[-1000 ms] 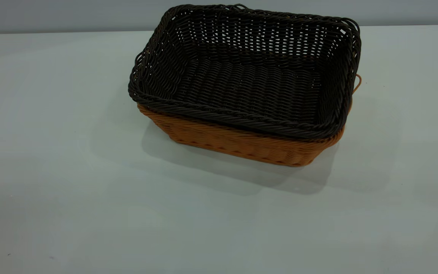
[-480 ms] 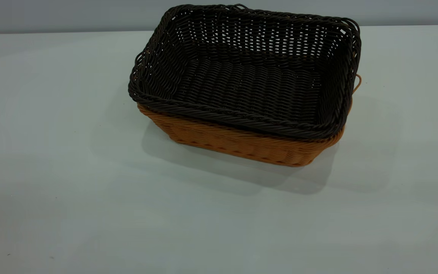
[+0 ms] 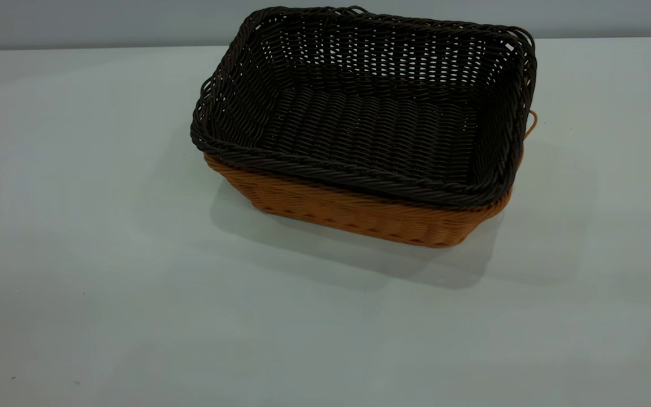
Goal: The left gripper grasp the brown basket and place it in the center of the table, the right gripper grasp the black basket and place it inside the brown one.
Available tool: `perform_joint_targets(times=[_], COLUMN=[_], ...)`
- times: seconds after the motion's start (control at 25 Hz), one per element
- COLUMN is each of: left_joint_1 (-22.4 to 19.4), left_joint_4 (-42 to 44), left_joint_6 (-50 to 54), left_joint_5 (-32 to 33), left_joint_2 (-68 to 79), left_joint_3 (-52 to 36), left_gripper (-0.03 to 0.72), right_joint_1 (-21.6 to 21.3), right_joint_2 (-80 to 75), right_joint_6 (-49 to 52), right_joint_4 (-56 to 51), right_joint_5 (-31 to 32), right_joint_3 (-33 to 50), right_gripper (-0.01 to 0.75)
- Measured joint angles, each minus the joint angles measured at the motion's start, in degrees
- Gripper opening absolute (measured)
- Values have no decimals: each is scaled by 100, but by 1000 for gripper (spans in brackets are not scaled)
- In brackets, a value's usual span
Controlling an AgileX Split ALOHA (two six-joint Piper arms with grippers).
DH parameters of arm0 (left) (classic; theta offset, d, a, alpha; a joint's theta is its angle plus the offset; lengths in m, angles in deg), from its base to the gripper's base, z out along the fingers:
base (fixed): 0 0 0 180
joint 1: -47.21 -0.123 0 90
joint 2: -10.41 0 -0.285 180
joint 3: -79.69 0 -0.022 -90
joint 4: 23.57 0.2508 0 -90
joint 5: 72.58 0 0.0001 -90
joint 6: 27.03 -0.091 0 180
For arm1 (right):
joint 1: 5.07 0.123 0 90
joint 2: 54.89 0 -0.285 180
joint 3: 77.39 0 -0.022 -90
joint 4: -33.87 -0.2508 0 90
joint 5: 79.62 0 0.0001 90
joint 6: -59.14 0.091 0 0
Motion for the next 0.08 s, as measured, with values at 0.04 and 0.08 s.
perform_joint_targets(times=[0.04,0.08], left_joint_1=[0,0], left_joint_4=[0,0], left_joint_6=[0,0], left_joint_5=[0,0], left_joint_2=[0,0], left_joint_3=[0,0], left_gripper=[510,510], right_joint_1=[0,0], right_joint_2=[0,0], right_joint_6=[0,0], right_joint_4=[0,0], right_joint_5=[0,0], right_joint_3=[0,0], right_gripper=[239,239])
